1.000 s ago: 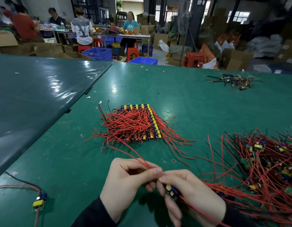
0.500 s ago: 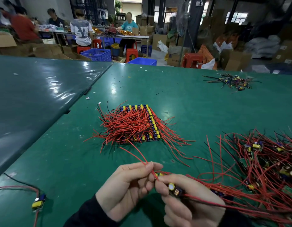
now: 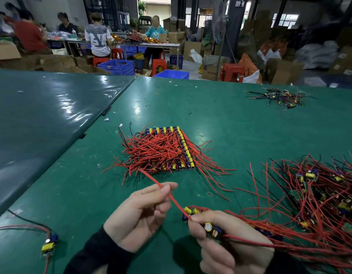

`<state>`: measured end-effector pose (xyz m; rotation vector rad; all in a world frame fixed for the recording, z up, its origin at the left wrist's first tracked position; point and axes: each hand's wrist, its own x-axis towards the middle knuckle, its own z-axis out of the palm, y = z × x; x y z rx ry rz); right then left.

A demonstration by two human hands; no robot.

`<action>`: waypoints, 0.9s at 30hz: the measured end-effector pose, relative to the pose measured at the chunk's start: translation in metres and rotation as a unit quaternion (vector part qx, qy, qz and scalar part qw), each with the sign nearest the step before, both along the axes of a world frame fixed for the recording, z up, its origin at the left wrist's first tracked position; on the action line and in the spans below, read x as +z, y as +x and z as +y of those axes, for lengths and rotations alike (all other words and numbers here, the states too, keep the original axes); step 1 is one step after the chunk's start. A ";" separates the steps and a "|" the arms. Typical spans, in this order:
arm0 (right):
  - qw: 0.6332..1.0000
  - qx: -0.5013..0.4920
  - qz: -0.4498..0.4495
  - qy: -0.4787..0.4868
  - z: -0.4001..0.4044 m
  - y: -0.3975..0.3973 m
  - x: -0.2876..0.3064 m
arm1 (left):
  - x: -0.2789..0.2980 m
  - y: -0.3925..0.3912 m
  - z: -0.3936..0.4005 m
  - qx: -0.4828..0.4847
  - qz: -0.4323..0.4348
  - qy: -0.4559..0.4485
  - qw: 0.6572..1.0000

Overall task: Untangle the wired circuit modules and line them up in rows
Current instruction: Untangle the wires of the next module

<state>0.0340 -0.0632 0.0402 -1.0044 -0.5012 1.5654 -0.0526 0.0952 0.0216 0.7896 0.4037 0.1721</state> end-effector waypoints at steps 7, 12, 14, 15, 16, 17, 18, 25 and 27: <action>0.987 0.009 -0.161 0.009 0.003 0.000 -0.004 | -0.003 0.003 -0.005 0.082 -0.021 0.259 0.962; 0.969 -0.007 -0.248 -0.008 0.008 -0.003 -0.015 | -0.012 0.004 -0.015 0.177 -0.028 0.529 0.829; 0.970 -0.005 -0.245 -0.010 0.007 -0.002 -0.014 | -0.010 0.004 -0.013 0.178 -0.036 0.457 0.871; 0.971 -0.004 -0.239 -0.009 0.006 -0.001 -0.012 | -0.009 0.005 -0.010 0.183 -0.044 0.401 0.897; 0.972 -0.004 -0.236 -0.010 0.005 0.000 -0.011 | -0.007 0.005 -0.007 0.190 -0.047 0.354 0.915; 0.972 -0.007 -0.236 -0.017 0.005 0.001 -0.010 | -0.005 0.005 -0.005 0.198 -0.053 0.324 0.924; 0.970 -0.010 -0.242 -0.029 0.005 0.001 -0.010 | -0.003 0.004 -0.005 0.206 -0.063 0.324 0.921; 0.940 -0.038 -0.320 -0.112 0.006 0.005 -0.022 | -0.005 0.001 -0.021 0.210 -0.144 0.511 0.821; 0.949 -0.024 -0.298 -0.099 0.006 0.003 -0.019 | -0.006 0.003 -0.016 0.240 -0.126 0.479 0.835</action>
